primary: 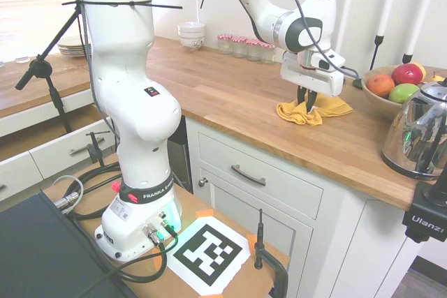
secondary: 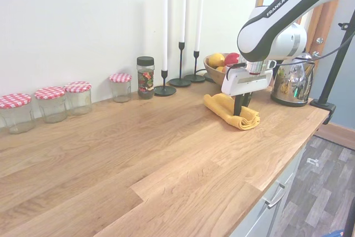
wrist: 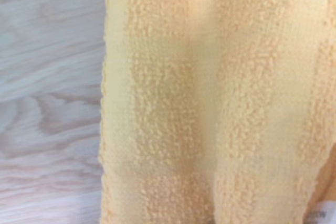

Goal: Wipe the counter

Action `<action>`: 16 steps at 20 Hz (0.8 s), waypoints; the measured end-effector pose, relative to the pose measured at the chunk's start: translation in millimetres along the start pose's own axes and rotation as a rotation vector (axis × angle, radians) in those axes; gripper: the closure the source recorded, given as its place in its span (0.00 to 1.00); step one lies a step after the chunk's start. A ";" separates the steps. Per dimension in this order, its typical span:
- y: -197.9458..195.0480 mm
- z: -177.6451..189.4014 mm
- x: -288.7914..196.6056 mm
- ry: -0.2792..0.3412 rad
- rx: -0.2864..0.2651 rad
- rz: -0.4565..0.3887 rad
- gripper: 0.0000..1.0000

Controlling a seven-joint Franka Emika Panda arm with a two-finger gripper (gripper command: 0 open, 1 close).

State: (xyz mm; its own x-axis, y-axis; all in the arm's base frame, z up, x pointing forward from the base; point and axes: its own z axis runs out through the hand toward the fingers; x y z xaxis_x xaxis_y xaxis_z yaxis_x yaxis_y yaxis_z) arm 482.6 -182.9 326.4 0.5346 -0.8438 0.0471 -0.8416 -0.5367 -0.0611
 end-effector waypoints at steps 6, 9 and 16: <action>2.4 -0.6 -3.0 0.006 -0.012 0.015 0.00; 4.1 -1.3 -6.8 0.005 -0.014 0.022 0.00; 4.9 -5.4 -10.7 0.004 -0.013 0.043 0.00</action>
State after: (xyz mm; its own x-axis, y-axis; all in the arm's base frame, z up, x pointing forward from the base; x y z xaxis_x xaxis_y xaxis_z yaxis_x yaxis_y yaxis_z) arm 472.4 -176.4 330.9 0.4981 -0.8658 0.0488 -0.8645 -0.5001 -0.0497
